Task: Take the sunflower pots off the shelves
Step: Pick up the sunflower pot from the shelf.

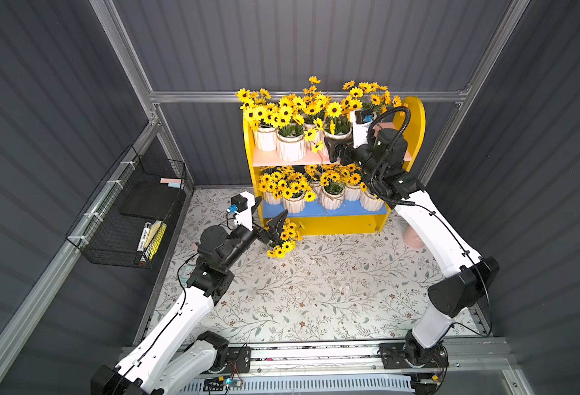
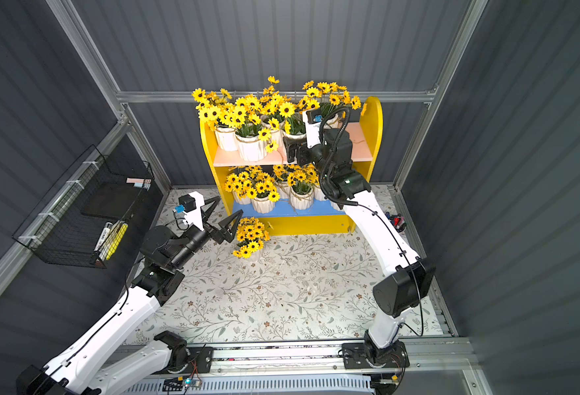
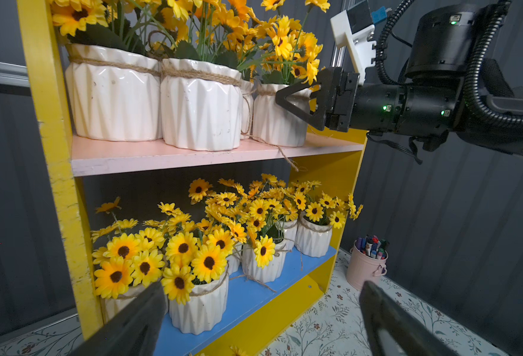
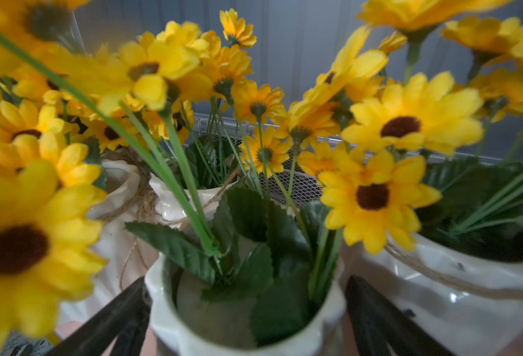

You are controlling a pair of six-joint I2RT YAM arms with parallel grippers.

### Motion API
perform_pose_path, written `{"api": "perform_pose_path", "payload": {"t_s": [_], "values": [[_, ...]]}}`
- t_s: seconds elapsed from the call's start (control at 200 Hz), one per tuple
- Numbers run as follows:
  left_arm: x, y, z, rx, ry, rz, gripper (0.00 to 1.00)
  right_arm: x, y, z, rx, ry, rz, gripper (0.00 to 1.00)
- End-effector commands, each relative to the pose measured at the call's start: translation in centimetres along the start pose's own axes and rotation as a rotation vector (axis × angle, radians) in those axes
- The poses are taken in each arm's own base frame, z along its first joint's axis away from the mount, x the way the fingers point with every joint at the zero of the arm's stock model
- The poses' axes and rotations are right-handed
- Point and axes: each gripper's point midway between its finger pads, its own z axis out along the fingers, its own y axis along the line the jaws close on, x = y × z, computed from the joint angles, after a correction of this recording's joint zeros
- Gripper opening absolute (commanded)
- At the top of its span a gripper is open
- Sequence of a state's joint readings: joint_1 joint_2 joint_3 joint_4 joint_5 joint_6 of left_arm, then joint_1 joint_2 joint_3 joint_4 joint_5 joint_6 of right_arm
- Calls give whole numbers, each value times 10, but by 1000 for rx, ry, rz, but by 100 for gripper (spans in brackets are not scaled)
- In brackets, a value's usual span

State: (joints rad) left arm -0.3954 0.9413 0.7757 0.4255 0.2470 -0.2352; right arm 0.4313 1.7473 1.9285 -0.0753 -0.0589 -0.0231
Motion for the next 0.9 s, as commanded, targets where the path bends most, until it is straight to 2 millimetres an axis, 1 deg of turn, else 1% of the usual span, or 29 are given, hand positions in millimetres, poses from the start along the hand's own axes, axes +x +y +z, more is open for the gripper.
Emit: {"api": "perform_pose_path", "payload": {"t_s": [0.0,0.09,0.225,0.33,0.545,0.595,0.645,0.7,0.725,0.76,0.82,0.895], "values": [[2,-1,-1,14,-1,8,99,-10,-1,4,-5,-29,-5,99],[2,-1,0,16,-1,10,99,-9,0,9,-17,-26,-12,99],[2,-2,0,20,0,11,99,-11,2,11,-26,-36,-13,99],[1,-3,-1,21,-1,13,100,-7,1,16,-26,-24,-17,99],[1,-2,-2,16,-2,18,99,-6,2,17,-27,-31,-20,99],[0,-1,-2,14,-4,19,100,-4,2,17,-30,-28,-24,96],[0,-1,-2,13,-3,19,99,-2,3,17,-33,-26,-30,90],[1,-1,-2,12,-2,20,99,-1,3,16,-33,-21,-34,87],[0,-1,-2,13,-2,20,100,0,3,16,-36,-19,-36,83],[1,-1,-2,13,-2,21,99,-1,4,16,-39,-20,-42,78],[-1,-1,-2,13,-5,24,100,-1,4,14,-37,-18,-44,75],[0,-1,-3,13,-3,23,99,-3,4,12,-36,-25,-51,67]]}}
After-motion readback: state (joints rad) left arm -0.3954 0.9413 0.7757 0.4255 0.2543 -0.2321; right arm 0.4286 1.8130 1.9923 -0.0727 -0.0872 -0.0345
